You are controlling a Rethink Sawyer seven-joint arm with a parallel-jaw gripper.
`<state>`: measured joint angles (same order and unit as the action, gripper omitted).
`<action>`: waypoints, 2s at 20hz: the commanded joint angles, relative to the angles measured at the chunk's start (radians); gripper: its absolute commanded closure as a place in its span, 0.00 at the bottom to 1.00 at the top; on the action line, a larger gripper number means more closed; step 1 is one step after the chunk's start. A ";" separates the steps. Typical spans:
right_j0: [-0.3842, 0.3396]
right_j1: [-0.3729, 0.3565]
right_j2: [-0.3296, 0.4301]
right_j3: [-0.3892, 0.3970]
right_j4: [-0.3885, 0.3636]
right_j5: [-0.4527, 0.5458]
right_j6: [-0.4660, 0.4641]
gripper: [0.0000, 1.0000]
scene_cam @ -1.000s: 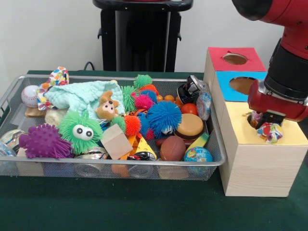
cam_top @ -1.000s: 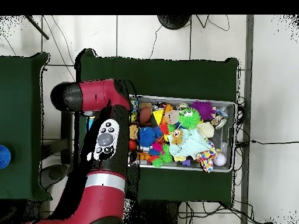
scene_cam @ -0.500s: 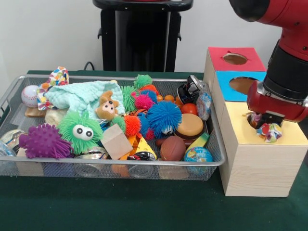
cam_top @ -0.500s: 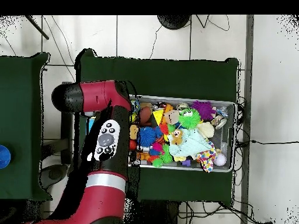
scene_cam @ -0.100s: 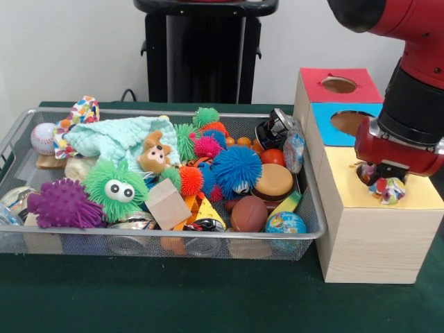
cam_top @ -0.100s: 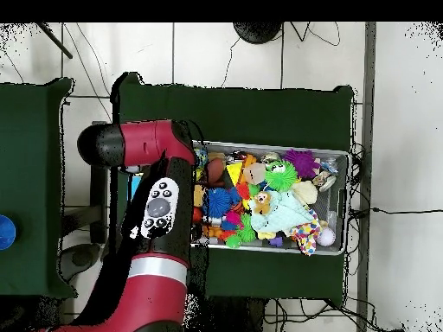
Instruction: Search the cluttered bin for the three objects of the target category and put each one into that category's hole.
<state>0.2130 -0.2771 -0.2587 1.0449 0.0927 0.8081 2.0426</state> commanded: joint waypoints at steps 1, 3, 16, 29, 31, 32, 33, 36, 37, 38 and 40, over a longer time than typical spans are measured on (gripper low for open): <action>-0.081 0.202 0.057 0.204 -0.054 -0.093 0.120 1.00; -0.072 0.194 0.048 0.206 -0.063 -0.073 0.112 1.00; -0.103 0.204 0.082 0.224 -0.086 -0.124 0.034 1.00; -0.119 0.217 0.104 0.251 -0.110 -0.237 0.037 1.00; -0.122 0.221 0.109 0.253 -0.109 -0.250 0.034 1.00; -0.121 0.223 0.109 0.253 -0.109 -0.253 0.036 1.00; -0.121 0.224 0.109 0.254 -0.109 -0.256 0.038 1.00; -0.123 0.226 0.110 0.256 -0.109 -0.259 0.033 1.00; -0.123 0.226 0.110 0.256 -0.110 -0.264 0.033 1.00; -0.124 0.227 0.111 0.257 -0.108 -0.261 0.031 1.00; -0.127 0.229 0.115 0.259 -0.106 -0.265 0.027 1.00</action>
<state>0.1875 -0.2734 -0.2277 1.0916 0.0925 0.7103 2.0426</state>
